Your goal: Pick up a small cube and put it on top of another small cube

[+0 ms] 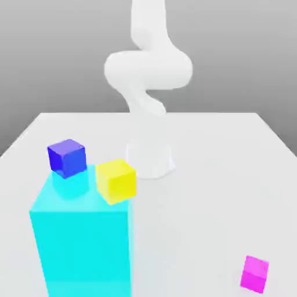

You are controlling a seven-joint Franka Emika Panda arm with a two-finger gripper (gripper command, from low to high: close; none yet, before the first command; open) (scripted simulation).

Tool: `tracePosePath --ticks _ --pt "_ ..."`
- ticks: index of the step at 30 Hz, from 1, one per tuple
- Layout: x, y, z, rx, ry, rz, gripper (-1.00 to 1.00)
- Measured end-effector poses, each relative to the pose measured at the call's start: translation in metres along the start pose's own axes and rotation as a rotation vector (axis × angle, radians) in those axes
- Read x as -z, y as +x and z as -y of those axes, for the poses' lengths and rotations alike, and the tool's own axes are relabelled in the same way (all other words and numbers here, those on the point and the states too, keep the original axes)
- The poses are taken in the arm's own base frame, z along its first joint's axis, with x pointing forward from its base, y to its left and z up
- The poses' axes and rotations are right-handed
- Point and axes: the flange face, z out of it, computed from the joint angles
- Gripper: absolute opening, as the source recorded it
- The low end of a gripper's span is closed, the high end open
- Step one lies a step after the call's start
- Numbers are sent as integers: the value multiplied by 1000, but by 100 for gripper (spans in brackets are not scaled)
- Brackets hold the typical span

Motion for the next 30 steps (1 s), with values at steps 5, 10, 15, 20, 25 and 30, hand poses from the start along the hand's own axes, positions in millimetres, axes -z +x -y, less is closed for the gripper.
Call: tracePosePath --ticks 5,10,15,20,25,30 --pt "-73 23 -55 132 -139 123 0" --pt "-138 28 -120 269 -253 281 0" --pt "-192 20 -190 399 -331 467 0" --pt "-233 0 -263 517 -367 674 0" --pt "-282 -49 -339 497 -383 776 0" --pt "-308 -98 -378 386 -411 738 0"
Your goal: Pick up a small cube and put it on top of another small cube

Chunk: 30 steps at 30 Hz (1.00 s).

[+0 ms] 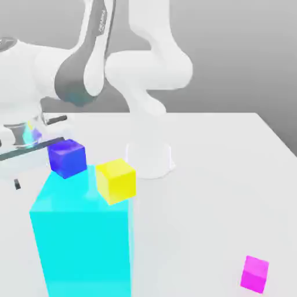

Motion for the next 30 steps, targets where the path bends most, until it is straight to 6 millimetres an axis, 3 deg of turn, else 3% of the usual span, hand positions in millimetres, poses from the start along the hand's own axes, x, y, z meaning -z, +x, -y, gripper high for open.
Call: tracePosePath --ticks 6,8,11,16,17,24,30 --pt "-49 -33 12 -176 9 -64 0" --pt "-55 -47 21 -230 12 -91 0" --pt "-72 -47 34 -225 14 -107 0" --pt "-113 -44 34 -229 11 -108 0" --pt "-119 -45 35 -230 11 -108 -100" --pt "-120 -45 35 -230 13 -106 -100" --pt "-75 -48 34 -231 15 -107 -100"
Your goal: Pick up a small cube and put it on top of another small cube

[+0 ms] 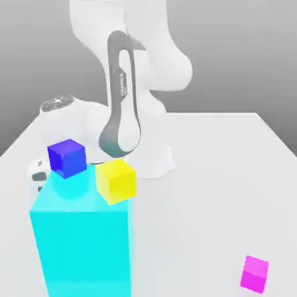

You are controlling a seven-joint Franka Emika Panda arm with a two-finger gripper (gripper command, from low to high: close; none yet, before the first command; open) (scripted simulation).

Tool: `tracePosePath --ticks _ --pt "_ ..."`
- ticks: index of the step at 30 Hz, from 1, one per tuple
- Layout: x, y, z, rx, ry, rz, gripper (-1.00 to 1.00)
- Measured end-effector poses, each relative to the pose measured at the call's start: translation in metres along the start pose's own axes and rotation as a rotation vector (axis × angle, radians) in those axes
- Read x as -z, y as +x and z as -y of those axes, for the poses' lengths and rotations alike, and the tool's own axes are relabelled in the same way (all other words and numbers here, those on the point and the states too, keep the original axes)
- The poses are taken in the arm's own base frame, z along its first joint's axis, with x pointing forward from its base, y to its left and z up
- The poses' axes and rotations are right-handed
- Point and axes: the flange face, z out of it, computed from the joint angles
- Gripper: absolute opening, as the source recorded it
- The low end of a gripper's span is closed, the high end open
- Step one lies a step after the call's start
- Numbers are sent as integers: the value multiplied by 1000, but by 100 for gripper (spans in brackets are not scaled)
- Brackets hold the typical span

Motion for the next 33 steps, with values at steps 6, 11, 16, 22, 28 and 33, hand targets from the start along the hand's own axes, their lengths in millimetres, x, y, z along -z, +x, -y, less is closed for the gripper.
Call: tracePosePath --ticks 6,11,16,22,28,33 --pt "85 44 -51 -286 53 -138 -100" --pt "178 77 -75 -412 139 -214 -100" --pt "244 86 -58 -338 180 -196 -100" --pt "282 75 14 -26 109 -86 -100" --pt "269 57 69 222 8 -2 -100" --pt "241 56 71 231 4 1 100"
